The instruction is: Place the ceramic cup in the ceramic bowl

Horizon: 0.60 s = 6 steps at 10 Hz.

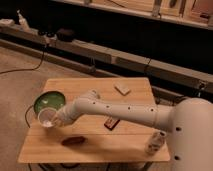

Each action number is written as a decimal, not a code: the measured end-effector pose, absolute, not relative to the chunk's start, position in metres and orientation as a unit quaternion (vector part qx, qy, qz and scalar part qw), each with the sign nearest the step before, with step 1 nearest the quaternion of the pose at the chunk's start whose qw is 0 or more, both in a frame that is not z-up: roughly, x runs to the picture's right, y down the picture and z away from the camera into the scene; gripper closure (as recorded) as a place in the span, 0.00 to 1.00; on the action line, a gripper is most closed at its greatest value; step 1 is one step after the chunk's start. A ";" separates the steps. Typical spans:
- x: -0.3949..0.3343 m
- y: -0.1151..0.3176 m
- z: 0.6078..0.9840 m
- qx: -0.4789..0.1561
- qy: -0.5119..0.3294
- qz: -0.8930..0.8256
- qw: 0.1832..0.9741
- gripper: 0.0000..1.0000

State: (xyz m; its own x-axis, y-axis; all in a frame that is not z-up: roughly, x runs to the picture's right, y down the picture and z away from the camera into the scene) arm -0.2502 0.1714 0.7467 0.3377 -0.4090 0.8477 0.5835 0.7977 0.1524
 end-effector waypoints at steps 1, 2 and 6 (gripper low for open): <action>-0.251 0.170 0.745 -0.083 -0.489 -0.310 0.811 1.00; -0.250 0.166 0.743 -0.072 -0.490 -0.317 0.809 1.00; -0.242 0.149 0.743 -0.044 -0.488 -0.320 0.811 1.00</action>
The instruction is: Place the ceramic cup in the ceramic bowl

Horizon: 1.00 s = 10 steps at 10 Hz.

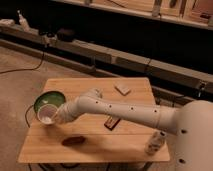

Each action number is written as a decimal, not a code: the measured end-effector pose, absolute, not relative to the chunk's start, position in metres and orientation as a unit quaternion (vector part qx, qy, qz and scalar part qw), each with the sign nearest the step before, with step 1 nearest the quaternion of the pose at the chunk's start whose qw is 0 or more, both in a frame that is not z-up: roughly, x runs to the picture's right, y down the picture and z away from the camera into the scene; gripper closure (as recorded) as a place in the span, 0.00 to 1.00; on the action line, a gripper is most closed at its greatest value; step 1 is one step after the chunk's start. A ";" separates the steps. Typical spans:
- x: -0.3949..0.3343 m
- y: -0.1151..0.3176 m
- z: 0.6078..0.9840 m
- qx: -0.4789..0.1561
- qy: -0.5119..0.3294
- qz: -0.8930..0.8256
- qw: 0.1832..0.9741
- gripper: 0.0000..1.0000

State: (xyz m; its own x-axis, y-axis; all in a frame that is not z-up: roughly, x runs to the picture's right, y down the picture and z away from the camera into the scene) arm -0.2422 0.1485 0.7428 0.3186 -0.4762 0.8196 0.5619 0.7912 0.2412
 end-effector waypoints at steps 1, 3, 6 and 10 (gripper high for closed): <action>-0.236 0.145 0.744 -0.038 -0.483 -0.317 0.815 1.00; -0.222 0.139 0.744 -0.023 -0.465 -0.315 0.827 1.00; -0.210 0.132 0.738 0.014 -0.451 -0.320 0.833 1.00; -0.208 0.130 0.736 0.036 -0.466 -0.310 0.828 1.00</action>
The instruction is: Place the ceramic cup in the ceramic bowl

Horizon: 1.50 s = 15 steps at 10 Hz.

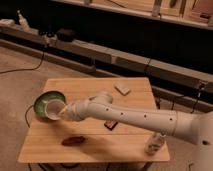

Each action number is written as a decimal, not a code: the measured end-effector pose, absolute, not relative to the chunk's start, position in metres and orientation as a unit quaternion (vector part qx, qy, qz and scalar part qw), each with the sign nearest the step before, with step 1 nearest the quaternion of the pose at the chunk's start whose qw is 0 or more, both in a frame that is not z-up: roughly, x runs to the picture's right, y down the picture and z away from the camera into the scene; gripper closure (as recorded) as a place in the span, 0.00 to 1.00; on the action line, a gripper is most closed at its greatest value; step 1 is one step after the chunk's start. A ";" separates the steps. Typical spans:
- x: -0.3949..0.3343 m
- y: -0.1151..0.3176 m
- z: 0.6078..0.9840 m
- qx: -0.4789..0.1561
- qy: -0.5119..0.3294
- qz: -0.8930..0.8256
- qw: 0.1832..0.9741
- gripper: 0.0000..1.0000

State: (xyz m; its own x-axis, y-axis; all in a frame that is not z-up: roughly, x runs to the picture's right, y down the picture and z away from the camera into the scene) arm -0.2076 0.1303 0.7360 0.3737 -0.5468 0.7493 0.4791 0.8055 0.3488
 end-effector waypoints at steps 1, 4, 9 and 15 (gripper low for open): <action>-0.208 0.131 0.737 0.039 -0.473 -0.306 0.825 1.00; -0.209 0.131 0.745 0.039 -0.493 -0.316 0.810 1.00; -0.217 0.113 0.768 -0.005 -0.520 -0.336 0.785 1.00; -0.210 0.081 0.794 -0.024 -0.507 -0.333 0.795 1.00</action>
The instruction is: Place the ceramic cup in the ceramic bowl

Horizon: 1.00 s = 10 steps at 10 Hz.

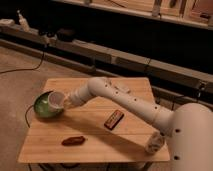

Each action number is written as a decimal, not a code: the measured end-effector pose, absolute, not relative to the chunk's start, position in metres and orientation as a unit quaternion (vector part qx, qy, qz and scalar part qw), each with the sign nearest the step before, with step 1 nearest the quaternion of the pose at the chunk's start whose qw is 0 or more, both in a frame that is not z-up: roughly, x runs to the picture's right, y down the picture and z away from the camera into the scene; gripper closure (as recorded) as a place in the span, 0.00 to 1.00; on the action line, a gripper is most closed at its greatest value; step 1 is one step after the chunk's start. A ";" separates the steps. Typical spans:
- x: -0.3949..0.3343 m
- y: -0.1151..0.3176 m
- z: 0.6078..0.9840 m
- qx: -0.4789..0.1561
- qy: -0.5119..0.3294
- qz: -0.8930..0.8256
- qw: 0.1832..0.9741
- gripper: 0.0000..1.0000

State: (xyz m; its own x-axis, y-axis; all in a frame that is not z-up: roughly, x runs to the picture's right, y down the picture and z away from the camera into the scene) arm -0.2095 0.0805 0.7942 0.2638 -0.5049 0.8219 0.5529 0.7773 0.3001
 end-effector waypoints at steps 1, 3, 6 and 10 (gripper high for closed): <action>-0.208 0.078 0.798 -0.027 -0.507 -0.330 0.796 1.00; -0.208 0.079 0.804 -0.033 -0.517 -0.326 0.791 1.00; -0.215 0.088 0.815 -0.069 -0.532 -0.332 0.776 1.00; -0.236 0.100 0.824 -0.141 -0.545 -0.362 0.743 0.84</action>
State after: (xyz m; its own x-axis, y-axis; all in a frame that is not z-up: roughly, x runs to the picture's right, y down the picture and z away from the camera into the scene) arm -0.2357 0.1000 0.8239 0.1445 -0.3848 0.9116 0.6914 0.6983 0.1852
